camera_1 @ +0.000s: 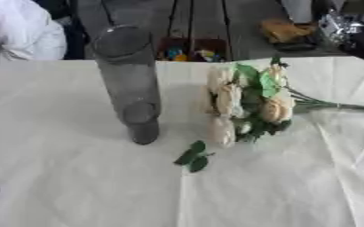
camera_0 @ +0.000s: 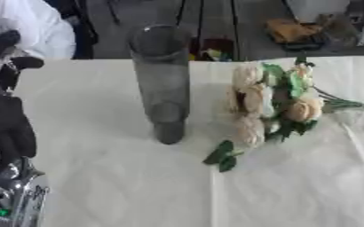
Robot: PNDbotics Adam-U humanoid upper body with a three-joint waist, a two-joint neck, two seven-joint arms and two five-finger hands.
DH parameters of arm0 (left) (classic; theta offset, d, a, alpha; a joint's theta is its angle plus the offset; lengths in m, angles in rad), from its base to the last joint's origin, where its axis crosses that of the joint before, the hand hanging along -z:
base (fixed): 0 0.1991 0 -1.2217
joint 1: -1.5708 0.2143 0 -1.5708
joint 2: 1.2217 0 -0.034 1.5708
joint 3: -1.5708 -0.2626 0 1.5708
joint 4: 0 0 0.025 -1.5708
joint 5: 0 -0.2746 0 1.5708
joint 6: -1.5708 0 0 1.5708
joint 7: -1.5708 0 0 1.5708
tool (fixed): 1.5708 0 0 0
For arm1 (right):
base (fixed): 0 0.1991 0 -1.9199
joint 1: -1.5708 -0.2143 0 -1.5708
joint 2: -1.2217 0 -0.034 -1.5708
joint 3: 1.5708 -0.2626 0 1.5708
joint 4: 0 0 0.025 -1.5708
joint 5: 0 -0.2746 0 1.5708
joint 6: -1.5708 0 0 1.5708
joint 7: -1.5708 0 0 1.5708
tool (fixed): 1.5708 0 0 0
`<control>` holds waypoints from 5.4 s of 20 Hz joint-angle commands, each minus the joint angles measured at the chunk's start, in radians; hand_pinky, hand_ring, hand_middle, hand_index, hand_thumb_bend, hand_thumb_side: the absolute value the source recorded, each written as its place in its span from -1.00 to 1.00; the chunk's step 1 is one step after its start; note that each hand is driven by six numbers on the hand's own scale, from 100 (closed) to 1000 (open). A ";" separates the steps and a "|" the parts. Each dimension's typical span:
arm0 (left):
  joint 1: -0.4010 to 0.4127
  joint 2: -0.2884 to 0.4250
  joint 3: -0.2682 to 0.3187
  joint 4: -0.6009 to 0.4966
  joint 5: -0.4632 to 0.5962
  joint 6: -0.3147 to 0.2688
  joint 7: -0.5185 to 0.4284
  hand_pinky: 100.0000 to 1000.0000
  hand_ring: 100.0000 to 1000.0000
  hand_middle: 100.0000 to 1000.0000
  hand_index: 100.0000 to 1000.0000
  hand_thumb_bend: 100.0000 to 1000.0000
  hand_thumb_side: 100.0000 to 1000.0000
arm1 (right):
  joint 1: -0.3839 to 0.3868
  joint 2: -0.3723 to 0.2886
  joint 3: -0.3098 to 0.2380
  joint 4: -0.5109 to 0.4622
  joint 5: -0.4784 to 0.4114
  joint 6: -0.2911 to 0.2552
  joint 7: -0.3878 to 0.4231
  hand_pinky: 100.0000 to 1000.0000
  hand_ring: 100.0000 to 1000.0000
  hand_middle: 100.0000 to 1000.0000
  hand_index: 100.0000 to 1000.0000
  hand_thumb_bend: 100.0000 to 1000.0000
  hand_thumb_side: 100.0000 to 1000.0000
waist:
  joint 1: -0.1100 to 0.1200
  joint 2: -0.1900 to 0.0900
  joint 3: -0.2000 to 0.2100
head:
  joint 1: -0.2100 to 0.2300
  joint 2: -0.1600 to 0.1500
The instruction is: Arrange flowers into the vase.
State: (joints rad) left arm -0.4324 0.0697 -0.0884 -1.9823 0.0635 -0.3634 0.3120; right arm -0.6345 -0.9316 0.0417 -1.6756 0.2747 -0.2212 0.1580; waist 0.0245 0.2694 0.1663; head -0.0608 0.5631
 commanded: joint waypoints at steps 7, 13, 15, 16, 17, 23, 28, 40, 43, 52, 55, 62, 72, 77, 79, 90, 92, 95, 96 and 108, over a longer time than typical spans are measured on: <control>-0.005 0.010 -0.008 -0.018 0.011 0.003 -0.014 -0.03 0.37 0.55 0.79 -0.21 1.00 | -0.120 -0.050 0.048 0.263 0.088 -0.172 0.149 0.61 0.96 0.74 0.92 -1.00 0.90 | -0.002 -0.030 0.002 | 0.003 0.003; -0.006 0.009 -0.011 -0.018 0.014 0.004 -0.019 -0.03 0.37 0.55 0.79 -0.22 1.00 | -0.167 -0.026 0.061 0.380 0.187 -0.258 0.208 0.69 1.00 0.86 1.00 -1.00 0.88 | -0.003 -0.027 0.005 | 0.002 -0.008; -0.006 0.009 -0.012 -0.018 0.014 0.005 -0.020 -0.03 0.37 0.55 0.79 -0.22 1.00 | -0.172 -0.021 0.062 0.400 0.214 -0.279 0.243 0.75 1.00 0.92 1.00 -0.85 0.83 | -0.003 -0.025 0.005 | 0.002 -0.013; -0.006 0.008 -0.012 -0.018 0.014 0.005 -0.020 -0.03 0.37 0.55 0.79 -0.22 1.00 | -0.174 -0.019 0.063 0.409 0.225 -0.288 0.267 0.77 1.00 0.93 1.00 -0.74 0.82 | -0.003 -0.024 0.006 | 0.001 -0.015; -0.006 0.008 -0.012 -0.018 0.014 0.005 -0.020 -0.03 0.37 0.55 0.79 -0.22 1.00 | -0.176 -0.016 0.061 0.417 0.230 -0.295 0.290 0.78 1.00 0.93 1.00 -0.61 0.77 | -0.003 -0.023 0.006 | 0.001 -0.016; -0.005 0.007 -0.012 -0.018 0.012 0.007 -0.019 -0.03 0.37 0.55 0.79 -0.23 1.00 | -0.179 -0.009 0.051 0.441 0.229 -0.308 0.414 0.90 1.00 1.00 1.00 -0.15 0.39 | -0.006 -0.018 0.006 | 0.000 -0.024; -0.005 0.005 -0.013 -0.018 0.011 0.008 -0.019 -0.03 0.37 0.55 0.79 -0.23 1.00 | -0.177 -0.007 0.047 0.446 0.226 -0.308 0.488 0.85 1.00 1.00 1.00 -0.03 0.35 | -0.007 -0.015 0.008 | -0.001 -0.029; -0.005 0.001 -0.015 -0.018 0.011 0.011 -0.020 -0.03 0.37 0.52 0.79 -0.24 1.00 | -0.179 0.030 0.050 0.555 0.307 -0.304 0.420 0.87 1.00 0.89 1.00 -0.13 0.39 | -0.008 -0.010 0.011 | -0.008 -0.038; -0.006 0.000 -0.015 -0.018 0.011 0.012 -0.020 -0.03 0.37 0.52 0.79 -0.24 1.00 | -0.180 0.043 0.056 0.578 0.316 -0.302 0.420 0.88 1.00 0.90 1.00 -0.17 0.40 | -0.007 -0.007 0.011 | -0.008 -0.040; -0.007 -0.002 -0.017 -0.018 0.011 0.014 -0.021 -0.03 0.37 0.50 0.79 -0.26 1.00 | -0.212 0.085 0.050 0.665 0.367 -0.288 0.417 0.91 1.00 0.95 1.00 -0.21 0.37 | -0.006 0.005 0.020 | -0.019 -0.050; -0.008 -0.003 -0.018 -0.018 0.010 0.014 -0.021 -0.03 0.37 0.50 0.79 -0.26 1.00 | -0.217 0.088 0.041 0.683 0.371 -0.287 0.406 0.91 1.00 0.95 1.00 -0.22 0.37 | -0.006 0.012 0.023 | -0.022 -0.054; -0.010 -0.004 -0.021 -0.018 0.008 0.015 -0.023 -0.03 0.37 0.49 0.79 -0.28 1.00 | -0.232 0.097 0.032 0.715 0.383 -0.273 0.388 0.92 1.00 0.96 1.00 -0.23 0.36 | -0.003 0.023 0.031 | -0.030 -0.069; -0.013 -0.002 -0.023 -0.018 0.009 0.016 -0.027 -0.03 0.37 0.48 0.79 -0.28 1.00 | -0.250 0.080 0.015 0.741 0.425 -0.265 0.364 0.90 1.00 0.97 1.00 -0.26 0.32 | -0.008 0.030 0.037 | -0.039 -0.083; -0.016 -0.001 -0.024 -0.018 0.009 0.016 -0.027 -0.03 0.37 0.47 0.79 -0.29 1.00 | -0.258 0.078 0.010 0.763 0.456 -0.261 0.353 0.89 1.00 0.99 1.00 -0.26 0.32 | -0.009 0.036 0.042 | -0.048 -0.098; -0.017 -0.001 -0.024 -0.018 0.008 0.016 -0.028 -0.03 0.37 0.47 0.79 -0.29 1.00 | -0.261 0.079 0.005 0.772 0.466 -0.258 0.344 0.89 1.00 0.99 1.00 -0.26 0.32 | -0.010 0.039 0.044 | -0.053 -0.103; -0.017 0.001 -0.025 -0.018 0.004 0.019 -0.027 -0.03 0.37 0.46 0.79 -0.31 1.00 | -0.270 0.074 -0.010 0.807 0.502 -0.255 0.359 0.92 1.00 1.00 1.00 -0.28 0.18 | -0.012 0.059 0.054 | -0.069 -0.120; -0.017 0.001 -0.026 -0.018 0.003 0.020 -0.027 -0.03 0.37 0.46 0.79 -0.32 1.00 | -0.271 0.070 -0.014 0.810 0.504 -0.256 0.367 0.92 1.00 1.00 1.00 -0.29 0.18 | -0.012 0.062 0.056 | -0.070 -0.122; -0.016 0.000 -0.028 -0.018 0.002 0.022 -0.027 -0.03 0.37 0.45 0.79 -0.32 1.00 | -0.274 0.066 -0.020 0.816 0.508 -0.253 0.373 0.92 1.00 1.00 1.00 -0.32 0.16 | -0.012 0.067 0.056 | -0.073 -0.125; -0.017 0.000 -0.028 -0.018 0.001 0.022 -0.027 -0.03 0.37 0.45 0.79 -0.32 1.00 | -0.274 0.066 -0.022 0.818 0.509 -0.252 0.375 0.92 1.00 1.00 1.00 -0.33 0.16 | -0.012 0.068 0.056 | -0.074 -0.126; -0.016 -0.005 -0.029 -0.018 0.000 0.027 -0.027 -0.03 0.37 0.43 0.80 -0.33 1.00 | -0.273 0.079 -0.011 0.810 0.505 -0.258 0.335 0.76 0.89 0.68 0.94 -0.51 0.20 | -0.009 0.071 0.057 | -0.079 -0.131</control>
State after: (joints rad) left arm -0.4398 0.0617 -0.1136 -1.9823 0.0666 -0.3392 0.2852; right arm -0.8884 -0.8198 0.0328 -0.8482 0.7790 -0.4800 0.5035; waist 0.0166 0.3579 0.2224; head -0.1357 0.4459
